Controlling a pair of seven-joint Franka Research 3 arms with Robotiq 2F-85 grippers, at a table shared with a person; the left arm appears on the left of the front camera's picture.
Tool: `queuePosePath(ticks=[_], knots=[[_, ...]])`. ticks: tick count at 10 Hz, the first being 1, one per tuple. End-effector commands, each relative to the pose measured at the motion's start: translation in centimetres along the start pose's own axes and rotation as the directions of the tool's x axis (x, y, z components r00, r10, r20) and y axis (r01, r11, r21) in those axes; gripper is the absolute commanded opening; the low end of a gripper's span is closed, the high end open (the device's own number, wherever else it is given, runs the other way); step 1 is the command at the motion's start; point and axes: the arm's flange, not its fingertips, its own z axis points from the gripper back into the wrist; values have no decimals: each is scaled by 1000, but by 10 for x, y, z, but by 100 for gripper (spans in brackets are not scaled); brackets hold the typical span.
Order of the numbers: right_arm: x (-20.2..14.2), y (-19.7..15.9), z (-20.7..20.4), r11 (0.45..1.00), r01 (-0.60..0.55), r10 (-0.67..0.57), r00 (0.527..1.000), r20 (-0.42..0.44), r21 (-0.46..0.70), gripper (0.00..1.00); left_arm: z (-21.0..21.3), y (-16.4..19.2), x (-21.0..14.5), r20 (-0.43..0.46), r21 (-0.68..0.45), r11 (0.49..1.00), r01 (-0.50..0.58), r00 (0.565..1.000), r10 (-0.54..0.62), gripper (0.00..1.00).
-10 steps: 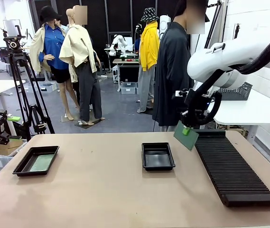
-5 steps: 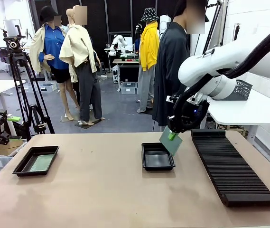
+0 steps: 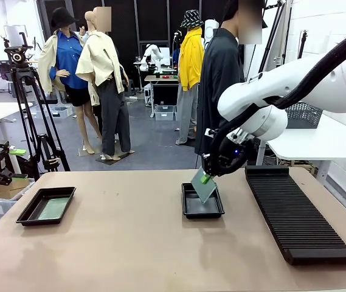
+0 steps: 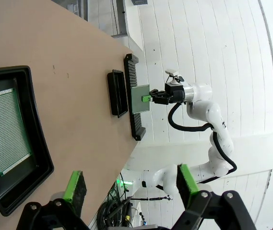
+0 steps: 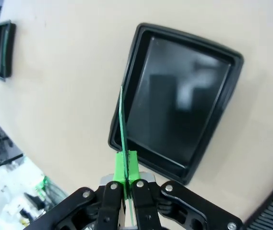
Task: Inspect and transfer BCBs to ESD trays.
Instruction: Pick up the Blank PCB from the PCB Rack and place it in the right ESD tray.
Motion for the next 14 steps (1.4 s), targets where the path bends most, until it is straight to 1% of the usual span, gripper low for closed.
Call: queuePosePath(ticks=[1, 3, 5, 7, 9, 14], knots=[[7, 3, -15, 999, 37, -37, 999, 31, 7, 0, -1, -3, -2, 18, 0, 1000, 2, 1000, -2, 100], [14, -4, -26, 999, 41, -42, 999, 24, 18, 0, -1, -3, -2, 18, 0, 1000, 2, 1000, -2, 100], [24, -17, -32, 998, 49, -51, 998, 41, 50, 0, -1, -3, -2, 18, 0, 1000, 2, 1000, -2, 100], [36, -27, -37, 995, 55, -58, 998, 32, 80, 0, -1, -3, -2, 18, 0, 1000, 2, 1000, -2, 100], [43, -37, -39, 991, 82, -86, 996, 31, 104, 0, -1, -3, -2, 18, 0, 1000, 2, 1000, -2, 100], [33, -45, -55, 984, 97, -101, 995, 20, 150, 0, -1, -3, -2, 18, 0, 1000, 2, 1000, -2, 100]])
